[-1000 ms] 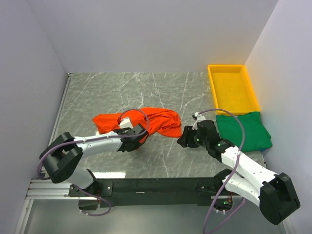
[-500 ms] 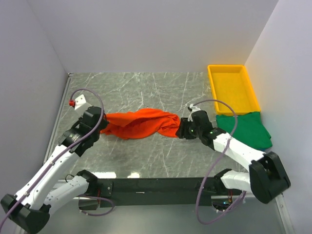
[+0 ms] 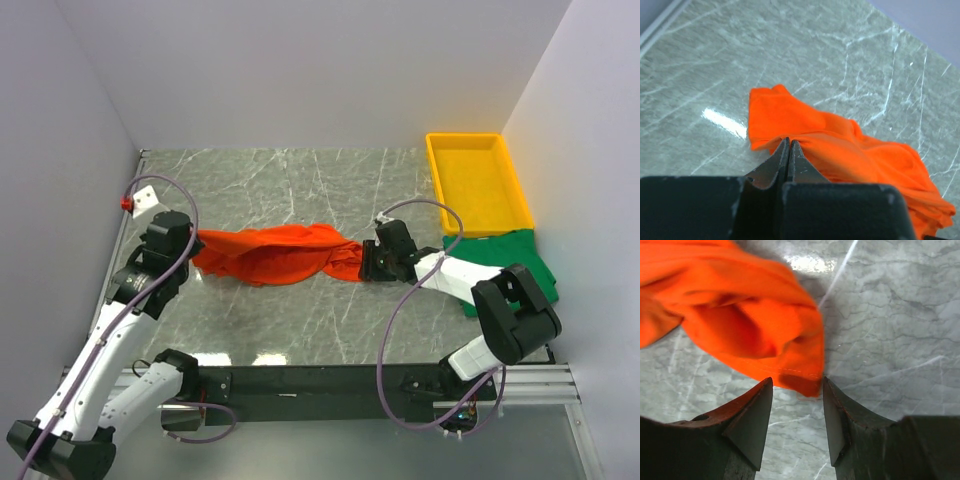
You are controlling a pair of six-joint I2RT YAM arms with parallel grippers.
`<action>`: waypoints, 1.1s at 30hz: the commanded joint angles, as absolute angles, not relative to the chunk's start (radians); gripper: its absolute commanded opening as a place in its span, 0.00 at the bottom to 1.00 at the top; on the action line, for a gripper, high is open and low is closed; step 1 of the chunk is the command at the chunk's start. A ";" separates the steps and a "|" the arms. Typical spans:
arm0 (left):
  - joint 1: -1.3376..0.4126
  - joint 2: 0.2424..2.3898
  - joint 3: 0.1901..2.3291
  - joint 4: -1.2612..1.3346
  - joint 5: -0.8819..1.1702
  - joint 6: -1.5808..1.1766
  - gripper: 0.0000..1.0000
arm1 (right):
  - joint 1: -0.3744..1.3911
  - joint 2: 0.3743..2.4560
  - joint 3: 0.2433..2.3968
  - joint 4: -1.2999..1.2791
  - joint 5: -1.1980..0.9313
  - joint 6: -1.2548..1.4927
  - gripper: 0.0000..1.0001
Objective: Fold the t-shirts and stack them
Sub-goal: Grab the side of the tshirt with both arms
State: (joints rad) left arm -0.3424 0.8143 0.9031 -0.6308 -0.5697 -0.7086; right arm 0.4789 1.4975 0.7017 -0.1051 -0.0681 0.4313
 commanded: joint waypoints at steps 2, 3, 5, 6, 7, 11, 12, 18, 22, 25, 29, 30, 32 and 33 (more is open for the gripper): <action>-0.307 0.793 0.997 -0.624 -0.565 -0.649 0.01 | 0.474 1.509 0.746 -0.087 -0.037 0.413 0.52; -0.298 0.792 1.005 -0.632 -0.565 -0.644 0.01 | 0.476 1.514 0.746 -0.087 -0.040 0.413 0.52; -0.291 0.782 1.031 -0.643 -0.565 -0.631 0.01 | 0.474 1.520 0.747 -0.084 -0.041 0.411 0.52; -0.288 0.782 1.040 -0.655 -0.569 -0.627 0.01 | 0.474 1.529 0.747 -0.084 -0.041 0.410 0.52; -0.284 0.779 1.057 -0.661 -0.569 -0.621 0.01 | 0.476 1.534 0.747 -0.081 -0.044 0.410 0.52; -0.275 0.770 1.086 -0.675 -0.574 -0.611 0.01 | 0.474 1.555 0.750 -0.074 -0.063 0.400 0.51; -0.273 0.770 1.088 -0.680 -0.581 -0.611 0.01 | 0.474 1.560 0.755 -0.075 -0.066 0.399 0.49; -0.249 0.793 1.103 -0.664 -0.603 -0.583 0.01 | 0.474 1.530 0.788 -0.121 -0.022 0.371 0.33; -0.181 0.857 1.169 -0.629 -0.597 -0.572 0.01 | 0.454 1.487 0.862 -0.196 0.084 0.333 0.18; -0.123 0.935 1.263 -0.574 -0.554 -0.552 0.01 | 0.425 1.442 0.952 -0.253 0.123 0.310 0.08; -0.066 1.086 1.457 -0.584 -0.497 -0.538 0.01 | 0.384 1.375 1.098 -0.363 0.222 0.247 0.00; -0.061 1.101 1.489 -0.587 -0.497 -0.534 0.01 | 0.377 1.361 1.145 -0.376 0.244 0.235 0.00; -0.055 1.124 1.548 -0.571 -0.500 -0.519 0.01 | 0.362 1.316 1.179 -0.383 0.282 0.192 0.00; -0.052 1.130 1.558 -0.557 -0.494 -0.512 0.01 | 0.354 1.304 1.215 -0.387 0.288 0.177 0.00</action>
